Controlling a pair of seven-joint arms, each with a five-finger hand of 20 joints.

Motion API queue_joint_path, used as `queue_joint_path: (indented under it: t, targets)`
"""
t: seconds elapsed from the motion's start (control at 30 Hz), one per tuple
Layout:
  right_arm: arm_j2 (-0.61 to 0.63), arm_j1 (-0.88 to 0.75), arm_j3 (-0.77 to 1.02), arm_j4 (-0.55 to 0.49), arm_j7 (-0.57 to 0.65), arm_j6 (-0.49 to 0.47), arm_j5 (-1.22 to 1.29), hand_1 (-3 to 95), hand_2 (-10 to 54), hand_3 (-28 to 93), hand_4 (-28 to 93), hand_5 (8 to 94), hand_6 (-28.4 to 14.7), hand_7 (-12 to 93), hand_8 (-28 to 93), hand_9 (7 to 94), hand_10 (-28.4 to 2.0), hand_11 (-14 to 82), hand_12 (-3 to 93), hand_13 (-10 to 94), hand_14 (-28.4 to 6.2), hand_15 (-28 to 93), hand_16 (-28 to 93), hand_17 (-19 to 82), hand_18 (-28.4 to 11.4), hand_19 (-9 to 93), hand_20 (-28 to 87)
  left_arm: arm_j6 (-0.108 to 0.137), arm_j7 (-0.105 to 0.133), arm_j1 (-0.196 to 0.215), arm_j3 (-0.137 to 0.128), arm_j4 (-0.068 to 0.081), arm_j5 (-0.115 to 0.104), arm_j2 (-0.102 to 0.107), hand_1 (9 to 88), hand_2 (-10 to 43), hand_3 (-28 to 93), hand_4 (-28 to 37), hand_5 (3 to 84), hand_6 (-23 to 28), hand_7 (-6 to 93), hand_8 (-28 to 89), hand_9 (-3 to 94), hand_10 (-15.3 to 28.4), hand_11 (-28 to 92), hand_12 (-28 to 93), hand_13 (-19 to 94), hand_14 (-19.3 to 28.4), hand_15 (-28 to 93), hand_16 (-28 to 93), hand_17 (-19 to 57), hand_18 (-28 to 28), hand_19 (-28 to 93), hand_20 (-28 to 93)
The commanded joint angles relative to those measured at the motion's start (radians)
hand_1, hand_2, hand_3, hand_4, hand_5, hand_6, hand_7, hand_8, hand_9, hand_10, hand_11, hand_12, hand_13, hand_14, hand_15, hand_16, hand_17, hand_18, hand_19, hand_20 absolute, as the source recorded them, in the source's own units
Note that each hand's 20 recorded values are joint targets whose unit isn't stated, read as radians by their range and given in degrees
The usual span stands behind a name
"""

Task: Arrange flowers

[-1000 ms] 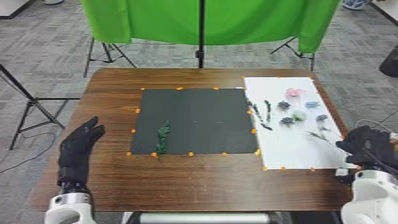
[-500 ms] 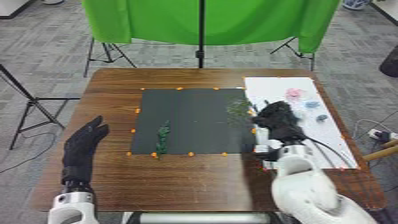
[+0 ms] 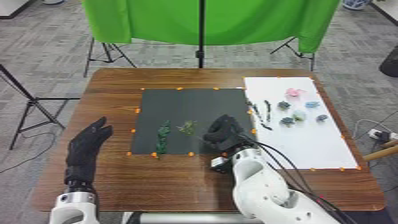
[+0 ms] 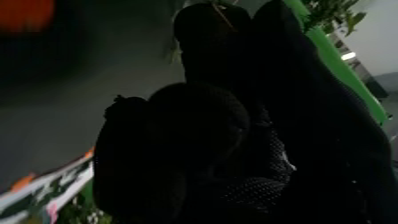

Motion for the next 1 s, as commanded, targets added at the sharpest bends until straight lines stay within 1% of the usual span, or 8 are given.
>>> queue_joint_path:
  t: [0.03, 0.3, 0.37, 0.4, 0.57, 0.63, 0.83, 1.0]
  targets:
    - [-0.033, 0.053, -0.051, 0.022, -0.022, -0.017, 0.009, 81.6, -9.5, -23, 31, 81.8, -1.7, 24, 17, 88.0, -12.3, 31.6, 26.5, 93, -2.1, 55, 34, 67, -9.6, 93, 54, -0.029, -0.029, 0.013, 0.004, 0.005, 0.007, -0.007, 29.3, 2.0, 65, -22.3, 45.3, 4.1, 11.7, -6, 45.0, 13.2, 17, 12, 33, 15.8, 18, 0, 4.3, 12.6, 7, 19]
    - [-0.042, 0.059, -0.059, 0.026, -0.061, -0.007, 0.029, 74.9, -9.5, -26, 36, 80.1, -2.0, 24, 11, 87.1, -12.7, 33.4, 24.8, 93, -2.3, 53, 34, 67, -9.3, 93, 52, -0.042, -0.039, 0.012, 0.001, 0.006, 0.011, -0.010, 29.1, 1.7, 65, -22.2, 45.0, 4.0, 11.5, -6, 44.8, 13.1, 17, 12, 33, 15.8, 18, 1, 3.9, 12.7, 7, 19]
    - [-0.036, 0.049, -0.049, 0.016, -0.085, -0.003, 0.045, 48.3, -9.5, 46, -17, 78.9, -1.9, 25, -5, 87.0, -12.7, 33.6, 24.6, 93, -2.3, 53, 35, 67, -9.2, 93, 52, -0.046, -0.044, 0.008, 0.001, 0.007, 0.012, -0.010, 29.1, 1.5, 65, -22.2, 44.9, 4.0, 11.4, -6, 44.7, 13.1, 17, 12, 32, 15.7, 17, 1, 3.9, 12.7, 7, 19]
    - [-0.034, 0.043, -0.042, 0.007, -0.090, -0.002, 0.050, 44.6, -9.5, 53, -23, 78.2, -2.2, 24, -8, 86.8, -12.7, 33.8, 24.7, 93, -2.3, 53, 35, 67, -9.3, 93, 51, -0.046, -0.044, 0.006, 0.002, 0.007, 0.013, -0.010, 29.1, 1.5, 65, -22.2, 44.9, 4.0, 11.4, -6, 44.7, 13.1, 17, 12, 32, 15.7, 17, 1, 3.8, 12.7, 7, 19]
    - [0.004, -0.051, 0.043, -0.074, -0.059, -0.062, -0.042, 30.9, -9.5, 59, -16, 78.0, -3.0, 21, -7, 86.9, -12.7, 34.6, 24.7, 93, -3.1, 53, 35, 66, -9.9, 93, 52, -0.053, -0.041, 0.012, -0.001, 0.005, 0.017, -0.016, 29.1, 1.4, 65, -22.2, 44.7, 4.0, 11.2, -6, 44.5, 13.0, 17, 12, 32, 15.7, 17, 1, 3.5, 12.8, 7, 19]
    - [0.028, -0.080, 0.080, -0.106, -0.022, -0.141, -0.062, 28.1, -2.5, 60, -14, 79.1, -3.2, 20, -7, 87.5, -13.1, 34.9, 24.9, 93, -3.5, 53, 34, 67, -10.5, 93, 52, -0.051, -0.043, 0.017, -0.004, 0.003, 0.014, -0.012, 29.1, 1.3, 65, -22.2, 44.6, 3.8, 11.2, -6, 44.4, 12.9, 16, 12, 32, 15.7, 17, 1, 3.5, 12.8, 7, 19]
    - [0.061, -0.117, 0.117, -0.130, 0.025, -0.304, 0.010, 27.0, 4.5, 58, -12, 80.2, -3.5, 18, -8, 88.6, -13.9, 34.4, 25.4, 93, -4.1, 53, 34, 67, -10.9, 93, 52, -0.051, -0.050, 0.025, -0.004, 0.000, 0.015, -0.013, 29.1, 1.2, 65, -22.1, 44.5, 3.9, 11.2, -6, 44.3, 13.0, 16, 12, 32, 15.7, 17, 1, 3.4, 12.8, 7, 19]
    - [0.043, -0.109, 0.083, -0.123, 0.016, -0.331, 0.037, 27.1, 6.1, 57, -12, 80.7, -3.7, 17, -8, 88.9, -14.3, 34.1, 26.0, 93, -4.3, 53, 34, 67, -11.0, 93, 52, -0.058, -0.054, 0.018, -0.003, 0.001, 0.017, -0.010, 29.0, 1.2, 65, -21.9, 44.4, 3.8, 11.2, -6, 43.9, 12.6, 16, 12, 32, 15.6, 17, 1, 3.3, 12.7, 7, 19]
